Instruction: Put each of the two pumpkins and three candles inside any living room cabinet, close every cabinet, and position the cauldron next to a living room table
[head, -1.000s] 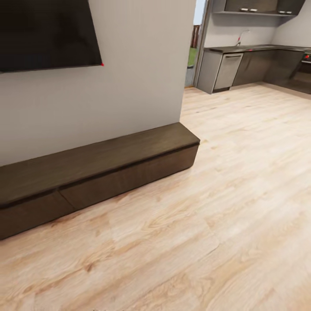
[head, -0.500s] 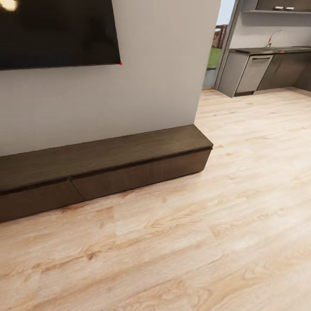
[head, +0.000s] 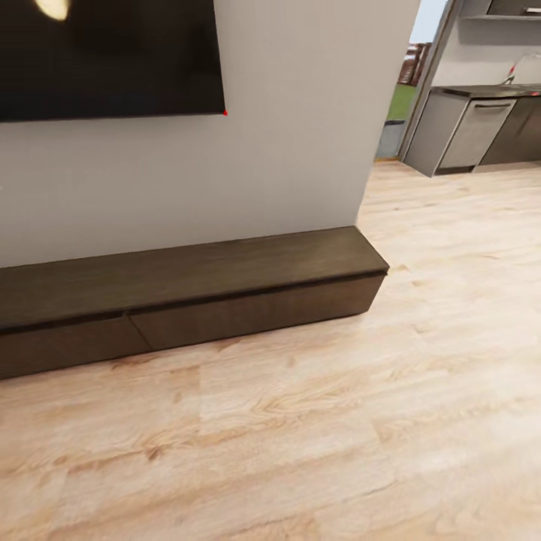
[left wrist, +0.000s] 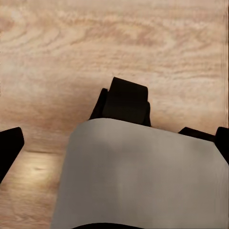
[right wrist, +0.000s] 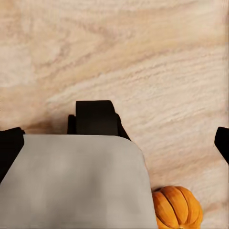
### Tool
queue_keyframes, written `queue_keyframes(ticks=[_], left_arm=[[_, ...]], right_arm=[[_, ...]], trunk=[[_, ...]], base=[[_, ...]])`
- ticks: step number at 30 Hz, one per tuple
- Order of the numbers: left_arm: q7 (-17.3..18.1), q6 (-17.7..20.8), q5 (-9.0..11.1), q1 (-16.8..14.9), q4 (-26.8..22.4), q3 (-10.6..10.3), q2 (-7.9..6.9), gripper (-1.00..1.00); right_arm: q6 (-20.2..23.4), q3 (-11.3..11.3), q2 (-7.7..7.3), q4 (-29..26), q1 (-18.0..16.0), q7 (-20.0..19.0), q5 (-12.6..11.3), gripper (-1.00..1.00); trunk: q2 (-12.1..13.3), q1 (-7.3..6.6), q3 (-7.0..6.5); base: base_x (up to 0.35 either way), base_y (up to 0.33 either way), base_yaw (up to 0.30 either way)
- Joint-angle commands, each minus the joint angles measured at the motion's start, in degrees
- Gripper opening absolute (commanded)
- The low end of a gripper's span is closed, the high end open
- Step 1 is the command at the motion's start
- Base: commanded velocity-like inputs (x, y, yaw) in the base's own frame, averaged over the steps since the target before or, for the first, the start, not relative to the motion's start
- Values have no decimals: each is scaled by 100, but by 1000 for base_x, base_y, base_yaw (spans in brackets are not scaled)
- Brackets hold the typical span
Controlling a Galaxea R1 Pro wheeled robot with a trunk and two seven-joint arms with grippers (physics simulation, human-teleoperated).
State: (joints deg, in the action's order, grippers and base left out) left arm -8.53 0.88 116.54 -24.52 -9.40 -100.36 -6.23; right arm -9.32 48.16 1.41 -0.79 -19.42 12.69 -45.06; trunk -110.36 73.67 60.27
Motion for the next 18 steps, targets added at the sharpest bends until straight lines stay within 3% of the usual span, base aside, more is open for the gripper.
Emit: queue_keyframes(ticks=[1, 10, 18], left_arm=[[0, 0, 0, 0, 0, -1, 0, 100], [0, 0, 0, 0, 7, -1, -1, 100], [0, 0, 0, 0, 9, 0, -1, 100]], right_arm=[[0, -1, 3, 0, 0, 0, -1, 100], [0, 1, 17, 0, 0, 3, -6, 100], [0, -1, 13, 0, 0, 5, -11, 100]], trunk=[[0, 0, 0], [0, 0, 0], [0, 0, 0]], base=[[328, -3, 128], [329, -5, 241], [329, -29, 51]])
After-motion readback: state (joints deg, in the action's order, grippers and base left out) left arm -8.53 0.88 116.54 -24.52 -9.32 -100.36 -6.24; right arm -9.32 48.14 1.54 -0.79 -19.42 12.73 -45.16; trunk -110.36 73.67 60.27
